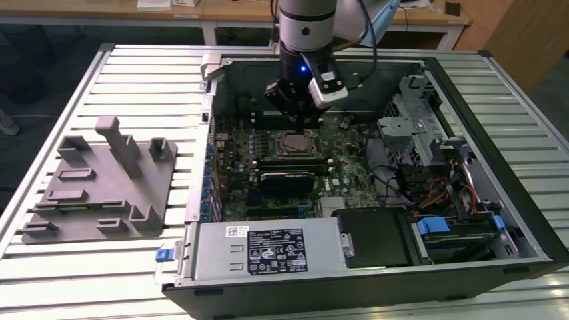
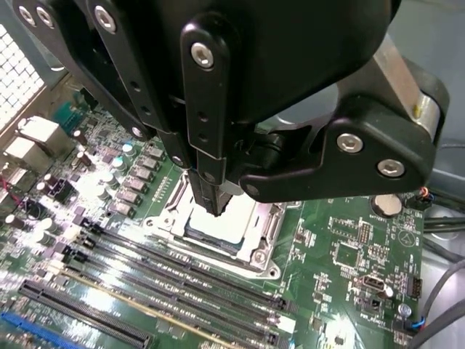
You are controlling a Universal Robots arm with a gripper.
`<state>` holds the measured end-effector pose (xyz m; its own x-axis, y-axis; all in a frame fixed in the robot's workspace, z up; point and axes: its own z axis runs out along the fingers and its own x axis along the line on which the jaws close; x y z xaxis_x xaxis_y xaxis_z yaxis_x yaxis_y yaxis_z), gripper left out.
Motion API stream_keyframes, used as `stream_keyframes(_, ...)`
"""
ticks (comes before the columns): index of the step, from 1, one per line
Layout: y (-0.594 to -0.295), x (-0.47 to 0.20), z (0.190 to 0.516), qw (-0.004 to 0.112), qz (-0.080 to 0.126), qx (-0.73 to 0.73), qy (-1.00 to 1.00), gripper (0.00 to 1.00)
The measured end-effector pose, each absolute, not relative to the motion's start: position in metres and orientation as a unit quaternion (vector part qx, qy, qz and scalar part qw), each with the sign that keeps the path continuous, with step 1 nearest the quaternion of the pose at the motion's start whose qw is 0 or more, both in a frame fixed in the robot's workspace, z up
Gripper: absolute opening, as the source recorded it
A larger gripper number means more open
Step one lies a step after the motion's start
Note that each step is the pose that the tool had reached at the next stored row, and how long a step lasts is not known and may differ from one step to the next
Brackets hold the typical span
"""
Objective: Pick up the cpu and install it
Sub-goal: 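Install the second cpu locking lever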
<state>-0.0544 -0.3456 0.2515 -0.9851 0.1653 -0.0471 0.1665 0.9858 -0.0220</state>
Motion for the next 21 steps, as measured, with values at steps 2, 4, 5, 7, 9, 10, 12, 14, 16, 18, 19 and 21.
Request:
stream_keyframes(2, -0.348, -0.054, 0.251, 0.023, -0.013, 0.083, 0.996, 0.11)
stream_keyframes(4, -0.351, -0.054, 0.251, 0.023, -0.013, 0.083, 0.996, 0.11)
stream_keyframes(5, -0.353, -0.054, 0.251, 0.023, -0.013, 0.083, 0.996, 0.11)
stream_keyframes(7, -0.356, -0.054, 0.252, 0.023, -0.013, 0.083, 0.996, 0.11)
stream_keyframes(9, -0.36, -0.054, 0.251, 0.023, -0.013, 0.083, 0.996, 0.11)
stream_keyframes(10, -0.361, -0.054, 0.251, 0.023, -0.013, 0.083, 0.996, 0.11)
stream_keyframes(12, -0.365, -0.054, 0.251, 0.023, -0.013, 0.083, 0.996, 0.11)
stream_keyframes(14, -0.368, -0.054, 0.251, 0.023, -0.013, 0.083, 0.996, 0.11)
stream_keyframes(16, -0.37, -0.054, 0.251, 0.023, -0.013, 0.082, 0.996, 0.11)
stream_keyframes(18, -0.371, -0.054, 0.251, 0.023, -0.013, 0.079, 0.997, 0.11)
stream_keyframes(19, -0.372, -0.054, 0.25, 0.023, -0.013, 0.077, 0.997, 0.11)
stream_keyframes(21, -0.373, -0.054, 0.25, 0.023, -0.013, 0.071, 0.997, 0.11)
